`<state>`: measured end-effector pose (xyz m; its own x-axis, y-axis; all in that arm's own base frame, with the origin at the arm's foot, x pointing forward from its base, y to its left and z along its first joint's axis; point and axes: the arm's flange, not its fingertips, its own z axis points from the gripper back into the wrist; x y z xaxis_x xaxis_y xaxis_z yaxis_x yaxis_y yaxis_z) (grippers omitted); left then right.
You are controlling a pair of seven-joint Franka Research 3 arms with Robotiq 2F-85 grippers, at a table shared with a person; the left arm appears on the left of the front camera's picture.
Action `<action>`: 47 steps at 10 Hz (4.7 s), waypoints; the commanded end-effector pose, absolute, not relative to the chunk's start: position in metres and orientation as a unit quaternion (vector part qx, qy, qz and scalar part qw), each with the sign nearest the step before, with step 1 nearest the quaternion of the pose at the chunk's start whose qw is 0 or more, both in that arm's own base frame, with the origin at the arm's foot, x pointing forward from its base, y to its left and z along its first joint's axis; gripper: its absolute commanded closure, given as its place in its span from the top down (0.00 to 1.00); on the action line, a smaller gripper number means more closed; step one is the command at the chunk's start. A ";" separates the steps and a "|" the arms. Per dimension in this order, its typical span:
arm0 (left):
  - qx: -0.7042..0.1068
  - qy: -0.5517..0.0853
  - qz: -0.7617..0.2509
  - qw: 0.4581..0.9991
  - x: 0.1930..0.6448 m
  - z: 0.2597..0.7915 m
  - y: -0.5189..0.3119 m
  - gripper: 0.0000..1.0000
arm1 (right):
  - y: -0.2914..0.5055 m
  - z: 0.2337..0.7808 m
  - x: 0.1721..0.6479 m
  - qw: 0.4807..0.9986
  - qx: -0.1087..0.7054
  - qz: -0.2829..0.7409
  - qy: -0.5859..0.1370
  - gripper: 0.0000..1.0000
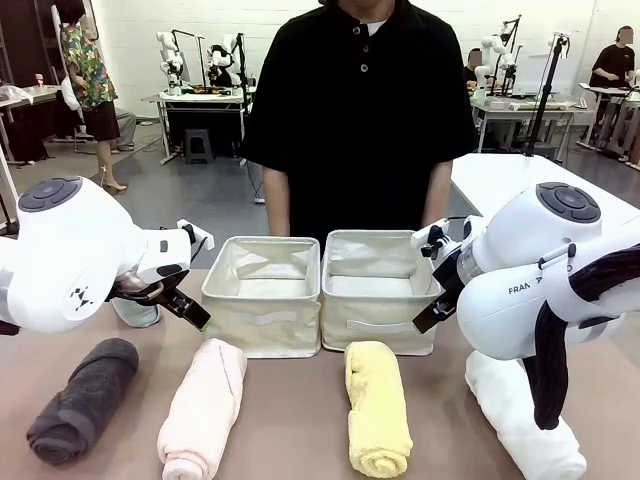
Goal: Sort the towels based on their folding style.
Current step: Pick up one triangle-folded towel and place it in the left Fabric basket.
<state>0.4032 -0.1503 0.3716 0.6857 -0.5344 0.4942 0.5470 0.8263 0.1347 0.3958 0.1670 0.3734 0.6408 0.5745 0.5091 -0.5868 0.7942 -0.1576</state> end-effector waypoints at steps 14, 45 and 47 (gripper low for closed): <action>0.069 -0.325 -0.347 0.877 0.340 0.657 -0.133 1.00 | 0.182 0.647 0.253 0.883 -0.082 0.306 -0.347 1.00; -0.334 -0.413 -0.361 0.767 0.308 0.673 0.173 1.00 | -0.266 0.620 0.191 0.686 0.502 0.343 -0.401 1.00; -0.334 -0.413 -0.361 0.767 0.308 0.673 0.173 1.00 | -0.266 0.620 0.191 0.686 0.502 0.343 -0.401 1.00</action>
<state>0.3064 0.1717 0.6711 0.4239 -0.2750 0.8629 0.8138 0.5339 -0.2296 0.1908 -0.2660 0.6208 0.4392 0.0697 0.8957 -0.8735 0.2660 0.4077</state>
